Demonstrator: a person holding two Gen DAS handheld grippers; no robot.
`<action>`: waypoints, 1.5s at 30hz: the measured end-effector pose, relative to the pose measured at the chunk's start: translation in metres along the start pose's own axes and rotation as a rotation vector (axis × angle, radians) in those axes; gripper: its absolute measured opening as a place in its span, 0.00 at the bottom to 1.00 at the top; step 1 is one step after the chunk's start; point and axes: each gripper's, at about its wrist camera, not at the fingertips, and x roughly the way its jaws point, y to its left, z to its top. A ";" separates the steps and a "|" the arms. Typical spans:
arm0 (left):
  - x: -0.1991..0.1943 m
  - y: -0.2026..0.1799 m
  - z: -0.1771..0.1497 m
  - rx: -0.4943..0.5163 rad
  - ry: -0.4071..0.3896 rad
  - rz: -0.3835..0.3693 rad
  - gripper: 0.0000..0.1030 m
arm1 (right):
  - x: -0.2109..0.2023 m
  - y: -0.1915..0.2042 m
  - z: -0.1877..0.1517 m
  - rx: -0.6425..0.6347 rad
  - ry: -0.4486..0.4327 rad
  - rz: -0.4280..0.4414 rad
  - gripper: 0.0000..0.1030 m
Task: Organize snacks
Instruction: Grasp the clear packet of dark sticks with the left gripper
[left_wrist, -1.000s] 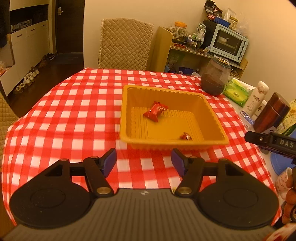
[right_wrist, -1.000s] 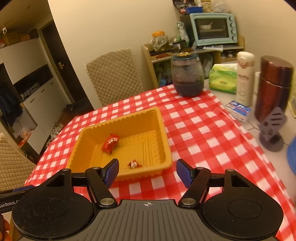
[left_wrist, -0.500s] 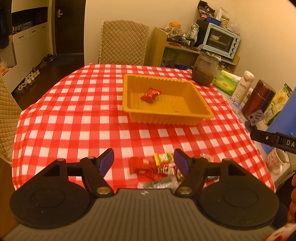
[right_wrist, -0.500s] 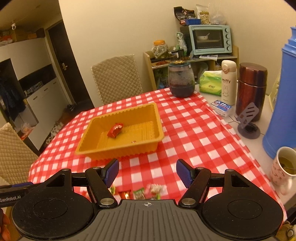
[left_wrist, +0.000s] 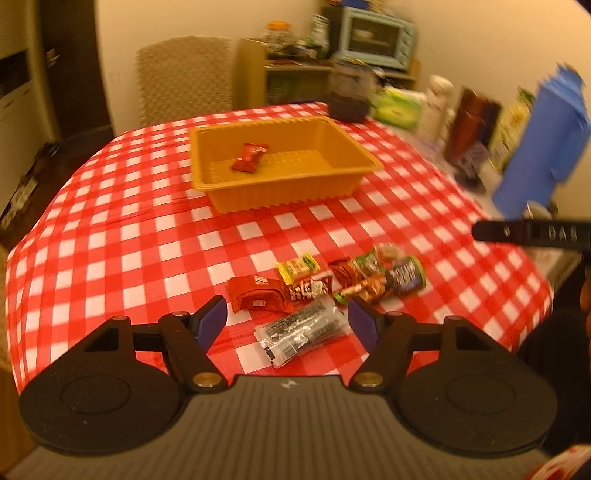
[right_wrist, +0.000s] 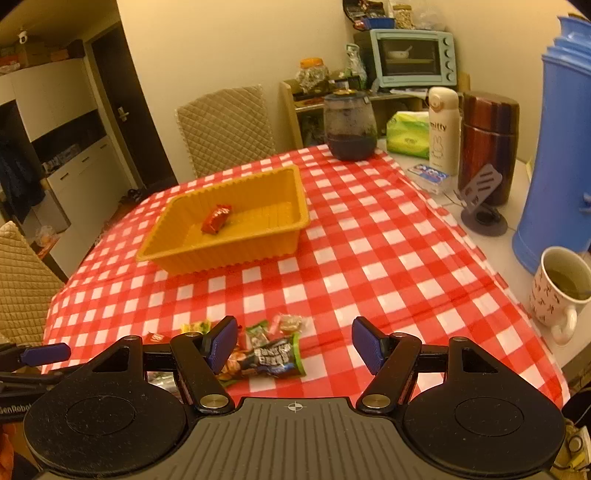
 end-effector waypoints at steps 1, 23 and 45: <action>0.004 -0.001 -0.001 0.023 0.008 -0.012 0.67 | 0.002 -0.002 -0.002 0.004 0.003 -0.004 0.67; 0.104 -0.001 -0.010 0.301 0.181 -0.175 0.58 | 0.072 -0.013 -0.032 0.015 0.131 -0.033 0.67; 0.098 -0.016 -0.031 0.113 0.170 -0.050 0.41 | 0.078 -0.006 -0.039 0.002 0.152 -0.023 0.66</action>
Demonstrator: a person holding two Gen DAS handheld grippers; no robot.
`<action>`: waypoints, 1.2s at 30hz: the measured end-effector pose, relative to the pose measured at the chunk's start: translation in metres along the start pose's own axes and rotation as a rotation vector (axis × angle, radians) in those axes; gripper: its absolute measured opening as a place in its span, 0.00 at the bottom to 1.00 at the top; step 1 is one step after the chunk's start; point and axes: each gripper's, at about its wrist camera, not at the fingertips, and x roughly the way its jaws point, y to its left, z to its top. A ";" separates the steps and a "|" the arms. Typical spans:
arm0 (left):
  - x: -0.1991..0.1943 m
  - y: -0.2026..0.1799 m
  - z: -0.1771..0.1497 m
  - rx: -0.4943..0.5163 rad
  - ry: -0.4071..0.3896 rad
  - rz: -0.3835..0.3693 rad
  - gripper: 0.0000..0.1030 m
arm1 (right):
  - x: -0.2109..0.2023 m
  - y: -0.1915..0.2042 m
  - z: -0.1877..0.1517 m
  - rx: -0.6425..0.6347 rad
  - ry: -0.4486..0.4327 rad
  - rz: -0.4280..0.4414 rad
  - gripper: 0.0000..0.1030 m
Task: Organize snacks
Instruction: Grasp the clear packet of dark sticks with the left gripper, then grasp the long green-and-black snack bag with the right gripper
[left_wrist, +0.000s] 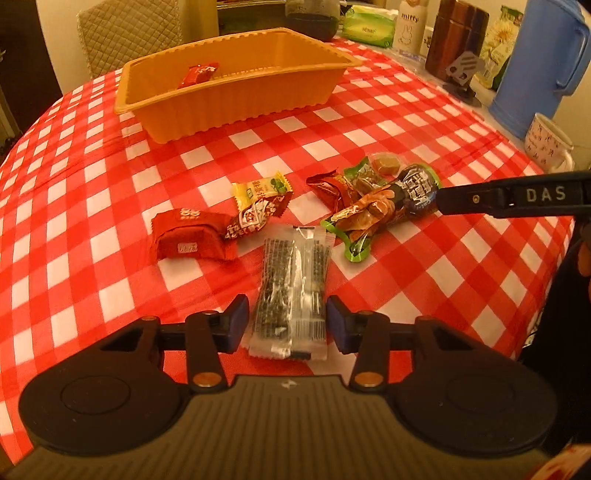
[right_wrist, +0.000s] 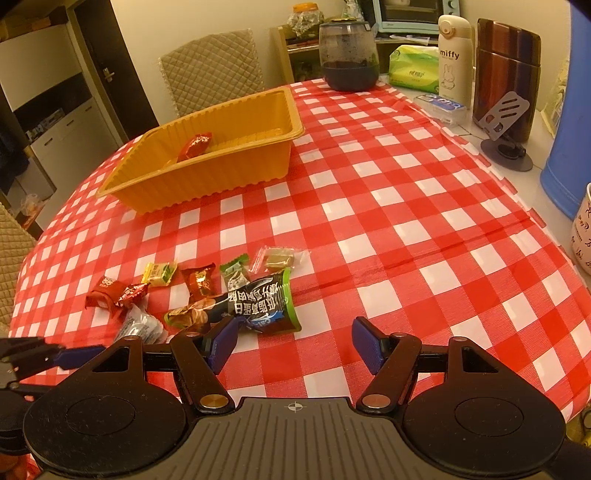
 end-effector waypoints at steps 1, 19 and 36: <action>0.001 -0.001 0.001 0.007 -0.006 0.004 0.41 | 0.001 0.001 0.000 -0.008 0.003 0.001 0.66; -0.030 0.011 -0.015 -0.070 -0.022 -0.001 0.34 | 0.038 0.066 0.002 -0.912 0.016 0.122 0.66; -0.026 0.011 -0.032 -0.117 -0.017 0.010 0.35 | 0.028 0.057 -0.016 -0.640 0.143 0.166 0.38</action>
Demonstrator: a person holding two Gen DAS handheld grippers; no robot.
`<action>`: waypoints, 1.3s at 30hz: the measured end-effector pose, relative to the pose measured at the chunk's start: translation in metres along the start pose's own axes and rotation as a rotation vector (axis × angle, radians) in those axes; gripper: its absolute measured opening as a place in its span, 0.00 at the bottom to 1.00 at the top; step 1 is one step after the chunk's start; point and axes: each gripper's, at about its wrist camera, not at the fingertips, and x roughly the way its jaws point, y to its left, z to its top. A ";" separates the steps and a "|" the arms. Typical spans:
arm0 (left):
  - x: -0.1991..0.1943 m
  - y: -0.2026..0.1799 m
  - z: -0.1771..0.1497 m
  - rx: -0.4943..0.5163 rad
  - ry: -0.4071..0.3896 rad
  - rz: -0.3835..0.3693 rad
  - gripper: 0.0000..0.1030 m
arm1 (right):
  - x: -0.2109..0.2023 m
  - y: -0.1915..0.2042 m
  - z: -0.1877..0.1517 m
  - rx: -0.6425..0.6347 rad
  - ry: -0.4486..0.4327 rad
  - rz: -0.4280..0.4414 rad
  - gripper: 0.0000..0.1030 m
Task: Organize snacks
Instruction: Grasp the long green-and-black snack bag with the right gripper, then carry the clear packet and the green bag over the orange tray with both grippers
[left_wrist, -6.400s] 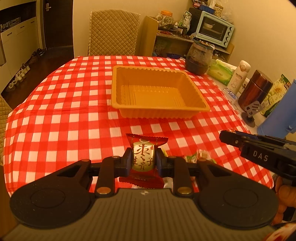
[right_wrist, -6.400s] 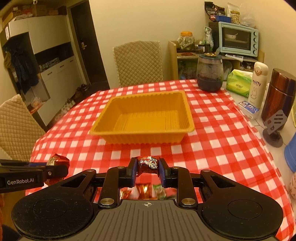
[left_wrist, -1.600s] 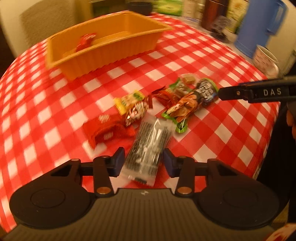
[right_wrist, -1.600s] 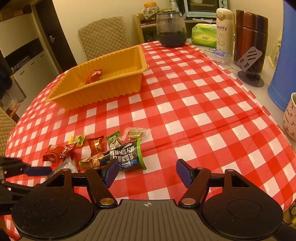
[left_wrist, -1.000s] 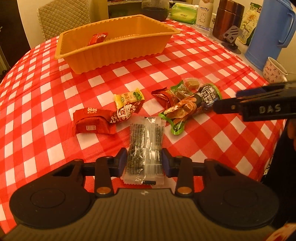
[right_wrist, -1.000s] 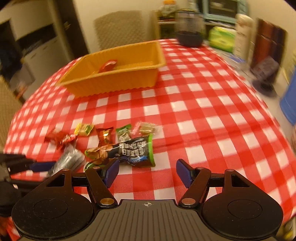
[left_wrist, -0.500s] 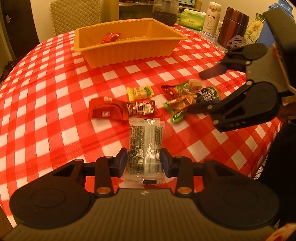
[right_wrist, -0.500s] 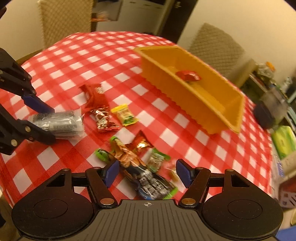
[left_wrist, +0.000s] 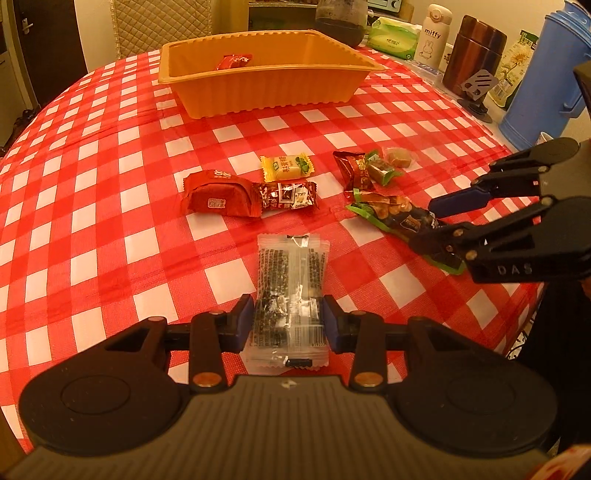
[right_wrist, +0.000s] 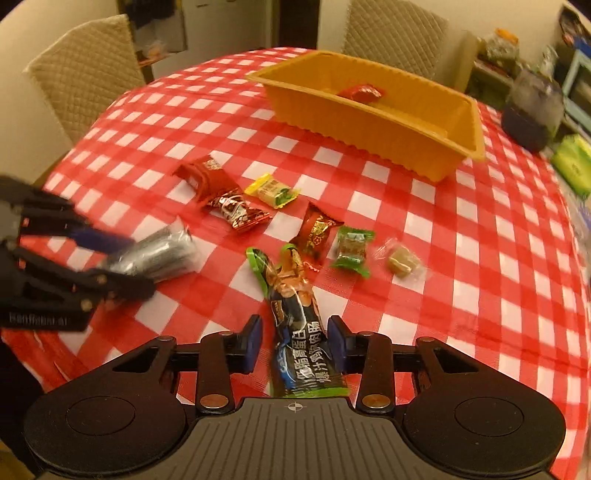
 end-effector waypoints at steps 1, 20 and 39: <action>0.001 0.000 0.000 0.001 -0.003 0.003 0.35 | 0.001 0.002 -0.001 -0.021 -0.005 -0.009 0.38; 0.005 -0.012 0.003 0.027 -0.032 0.065 0.33 | -0.001 0.004 -0.011 0.123 -0.083 -0.026 0.30; -0.048 -0.021 0.028 -0.081 -0.121 0.067 0.33 | -0.066 -0.002 -0.008 0.356 -0.204 -0.079 0.30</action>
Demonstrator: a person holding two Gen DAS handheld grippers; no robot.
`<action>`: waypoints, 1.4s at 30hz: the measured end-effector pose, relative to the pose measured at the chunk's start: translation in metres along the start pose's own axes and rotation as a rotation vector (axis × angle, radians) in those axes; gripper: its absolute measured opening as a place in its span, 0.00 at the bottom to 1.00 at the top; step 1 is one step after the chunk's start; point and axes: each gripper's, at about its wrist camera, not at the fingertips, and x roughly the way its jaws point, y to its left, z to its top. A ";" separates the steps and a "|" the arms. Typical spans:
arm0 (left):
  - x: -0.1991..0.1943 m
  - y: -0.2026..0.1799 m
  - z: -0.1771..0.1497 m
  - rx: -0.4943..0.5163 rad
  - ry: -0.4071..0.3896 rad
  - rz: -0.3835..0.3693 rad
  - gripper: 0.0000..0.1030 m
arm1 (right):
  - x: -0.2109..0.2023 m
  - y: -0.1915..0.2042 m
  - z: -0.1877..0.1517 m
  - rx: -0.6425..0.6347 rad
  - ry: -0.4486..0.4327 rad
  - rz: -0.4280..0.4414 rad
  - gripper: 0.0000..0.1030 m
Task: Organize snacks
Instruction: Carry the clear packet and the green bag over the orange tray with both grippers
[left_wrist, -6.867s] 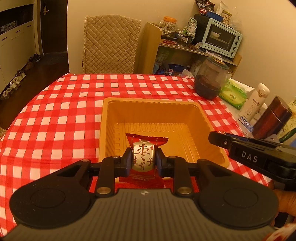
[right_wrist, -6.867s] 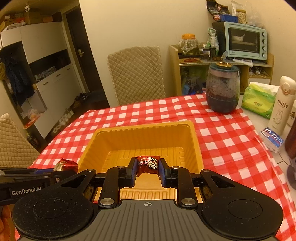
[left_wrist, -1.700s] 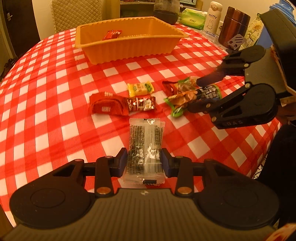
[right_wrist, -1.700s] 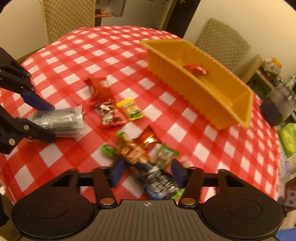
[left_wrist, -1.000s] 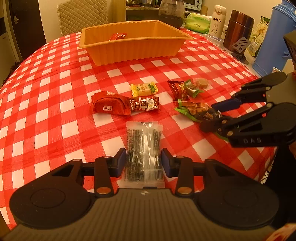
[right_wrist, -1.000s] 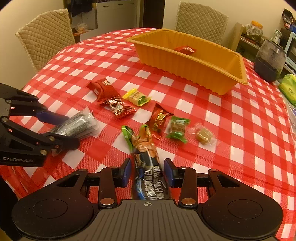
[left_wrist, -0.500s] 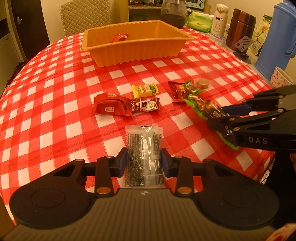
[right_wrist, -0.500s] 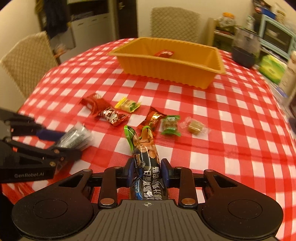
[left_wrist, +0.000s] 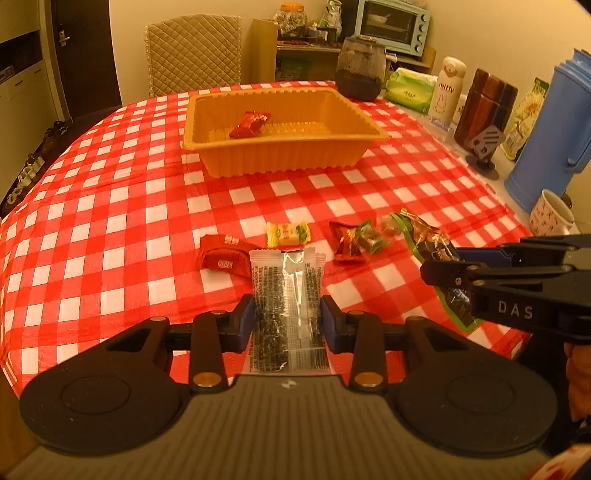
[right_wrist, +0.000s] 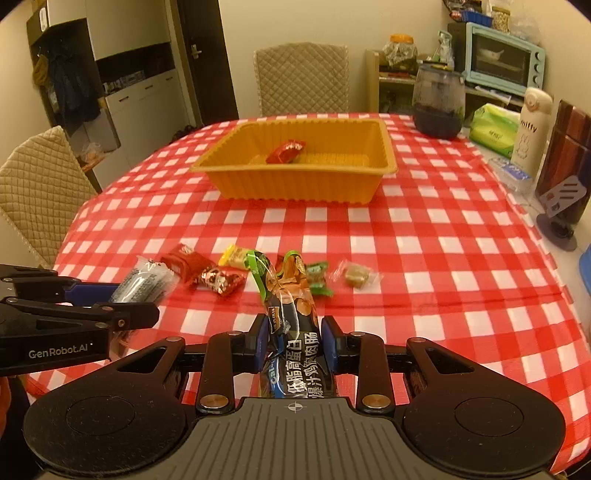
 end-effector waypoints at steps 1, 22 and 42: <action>-0.002 -0.001 0.001 -0.004 -0.001 0.000 0.33 | -0.003 0.000 0.001 0.002 -0.004 0.001 0.30; -0.010 -0.006 0.024 -0.011 -0.033 -0.011 0.33 | -0.013 -0.003 0.018 0.033 -0.032 -0.007 0.30; 0.061 0.033 0.158 -0.028 -0.107 -0.007 0.33 | 0.059 -0.047 0.152 0.099 -0.084 -0.028 0.30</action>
